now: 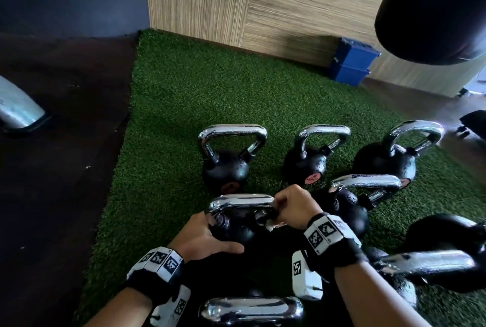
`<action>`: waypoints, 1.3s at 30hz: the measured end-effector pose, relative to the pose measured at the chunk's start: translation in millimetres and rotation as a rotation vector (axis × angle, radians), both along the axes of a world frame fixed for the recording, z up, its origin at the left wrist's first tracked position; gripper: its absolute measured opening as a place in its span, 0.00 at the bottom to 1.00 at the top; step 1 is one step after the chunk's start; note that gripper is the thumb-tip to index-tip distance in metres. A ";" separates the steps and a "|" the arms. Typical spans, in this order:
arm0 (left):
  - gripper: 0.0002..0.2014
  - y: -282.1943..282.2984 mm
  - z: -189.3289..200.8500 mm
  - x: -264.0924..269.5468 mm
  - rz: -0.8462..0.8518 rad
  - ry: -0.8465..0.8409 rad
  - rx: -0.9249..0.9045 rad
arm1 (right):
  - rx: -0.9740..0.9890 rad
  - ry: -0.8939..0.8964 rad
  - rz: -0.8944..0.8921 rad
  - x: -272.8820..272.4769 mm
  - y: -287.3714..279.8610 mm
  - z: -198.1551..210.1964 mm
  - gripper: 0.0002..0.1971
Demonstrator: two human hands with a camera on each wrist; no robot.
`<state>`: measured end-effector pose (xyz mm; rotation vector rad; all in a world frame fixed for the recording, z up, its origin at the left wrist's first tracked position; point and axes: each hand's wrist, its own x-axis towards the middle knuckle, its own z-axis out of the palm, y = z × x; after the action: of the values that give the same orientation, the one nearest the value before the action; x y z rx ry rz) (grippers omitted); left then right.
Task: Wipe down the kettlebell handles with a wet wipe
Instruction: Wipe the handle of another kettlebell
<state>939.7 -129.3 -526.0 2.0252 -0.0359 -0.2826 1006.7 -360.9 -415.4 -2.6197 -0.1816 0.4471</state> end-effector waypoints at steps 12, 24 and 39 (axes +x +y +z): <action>0.27 42.6 58.1 4.2 0.146 -0.072 0.263 | 0.176 -0.212 -0.110 -0.3 -20.7 33.9 0.07; 0.19 3.3 155.6 -5.7 0.083 0.057 -0.711 | 0.687 -0.178 0.166 -23.2 39.7 82.6 0.25; 0.11 3.7 137.7 -9.0 0.126 -0.536 0.131 | 0.082 -0.046 0.094 6.8 -21.7 28.9 0.36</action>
<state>930.7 -125.6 -388.3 2.1699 -0.2280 0.3508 1013.5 -382.6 -386.5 -2.5497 -0.3324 0.4020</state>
